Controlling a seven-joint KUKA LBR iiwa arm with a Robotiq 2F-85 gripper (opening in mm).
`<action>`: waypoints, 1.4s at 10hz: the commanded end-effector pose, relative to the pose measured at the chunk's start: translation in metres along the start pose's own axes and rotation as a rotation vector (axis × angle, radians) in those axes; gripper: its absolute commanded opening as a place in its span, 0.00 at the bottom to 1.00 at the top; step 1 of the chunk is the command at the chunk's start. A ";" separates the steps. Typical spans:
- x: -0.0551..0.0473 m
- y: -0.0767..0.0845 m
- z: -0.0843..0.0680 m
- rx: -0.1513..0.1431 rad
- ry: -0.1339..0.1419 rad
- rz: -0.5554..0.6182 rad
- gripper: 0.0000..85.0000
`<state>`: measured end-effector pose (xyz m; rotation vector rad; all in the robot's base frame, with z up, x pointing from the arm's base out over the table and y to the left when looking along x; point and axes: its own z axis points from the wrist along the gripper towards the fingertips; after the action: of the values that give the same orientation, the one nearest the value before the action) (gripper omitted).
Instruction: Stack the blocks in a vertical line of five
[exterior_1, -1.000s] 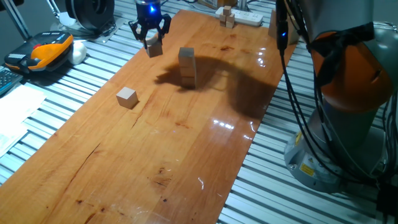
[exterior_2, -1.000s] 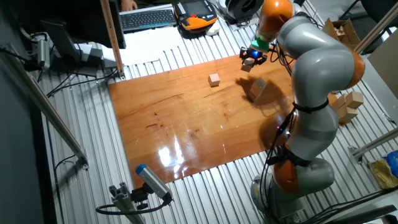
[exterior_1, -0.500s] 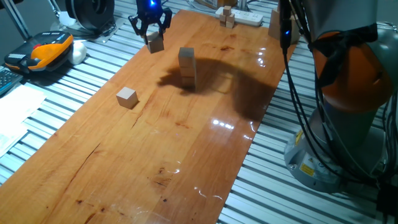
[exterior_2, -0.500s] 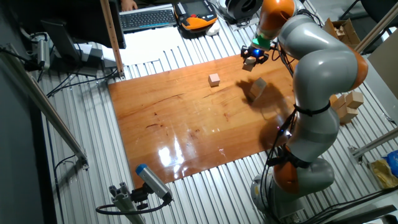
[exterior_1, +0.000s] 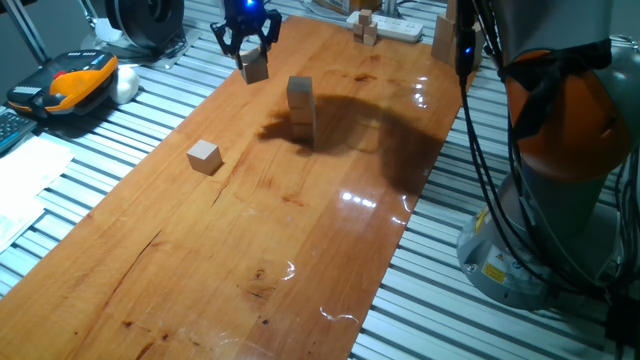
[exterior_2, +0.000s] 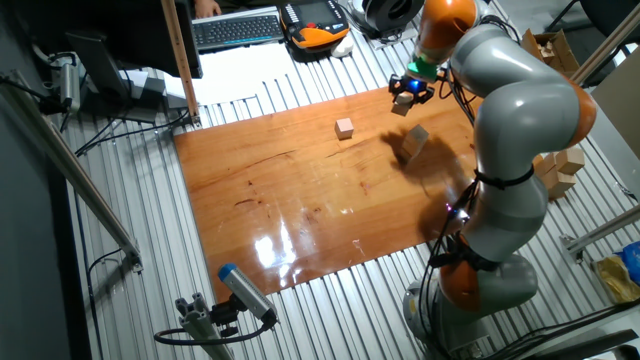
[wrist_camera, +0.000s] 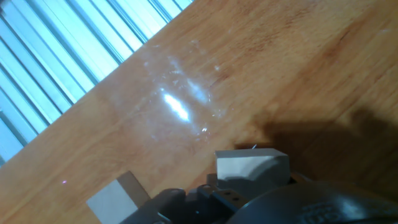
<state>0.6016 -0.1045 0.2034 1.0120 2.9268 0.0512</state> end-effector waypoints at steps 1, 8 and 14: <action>0.003 -0.002 -0.001 0.003 -0.001 -0.001 0.00; 0.011 -0.010 -0.007 0.017 -0.010 -0.031 0.00; 0.019 -0.022 -0.010 -0.005 0.015 0.042 0.00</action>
<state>0.5721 -0.1110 0.2117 1.0842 2.9153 0.0669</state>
